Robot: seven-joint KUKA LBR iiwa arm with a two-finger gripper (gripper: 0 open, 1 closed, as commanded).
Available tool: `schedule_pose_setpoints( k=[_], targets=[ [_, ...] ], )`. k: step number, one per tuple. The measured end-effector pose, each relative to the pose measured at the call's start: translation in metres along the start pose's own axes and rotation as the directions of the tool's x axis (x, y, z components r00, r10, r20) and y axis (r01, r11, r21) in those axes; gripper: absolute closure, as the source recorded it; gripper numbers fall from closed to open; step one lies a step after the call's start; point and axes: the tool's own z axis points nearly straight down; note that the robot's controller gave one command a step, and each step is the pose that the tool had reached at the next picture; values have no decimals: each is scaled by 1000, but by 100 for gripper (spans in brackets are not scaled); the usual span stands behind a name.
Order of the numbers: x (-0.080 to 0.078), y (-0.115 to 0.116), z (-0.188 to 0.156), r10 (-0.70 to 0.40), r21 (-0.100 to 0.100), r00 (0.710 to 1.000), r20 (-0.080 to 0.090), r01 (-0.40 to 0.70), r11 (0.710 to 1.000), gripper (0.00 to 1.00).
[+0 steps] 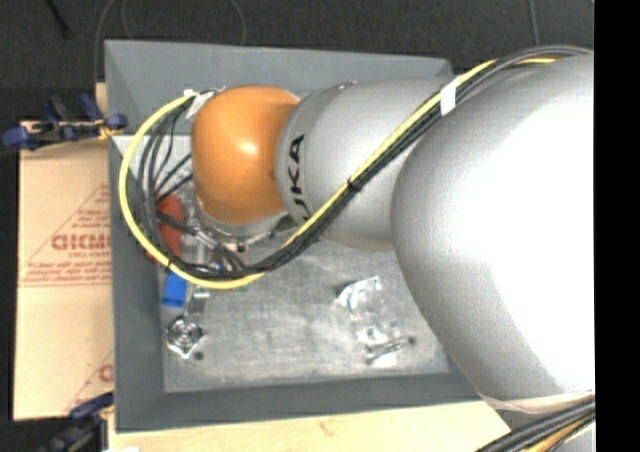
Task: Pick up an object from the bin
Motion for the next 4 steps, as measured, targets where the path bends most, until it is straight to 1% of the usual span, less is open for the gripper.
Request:
schedule_pose_setpoints(
  k=[1, 2, 3, 4],
  targets=[
    [12, -3, 55, 243, -2, 970, 5, -243, 970, 0],
    [13, -3, 56, 243, 0, 970, 0, -243, 970, 100],
    [10, -3, 56, 244, -1, 970, 2, -244, 970, 100],
    [3, -6, -80, 260, -7, 966, 7, -260, 966, 100]
  ],
)
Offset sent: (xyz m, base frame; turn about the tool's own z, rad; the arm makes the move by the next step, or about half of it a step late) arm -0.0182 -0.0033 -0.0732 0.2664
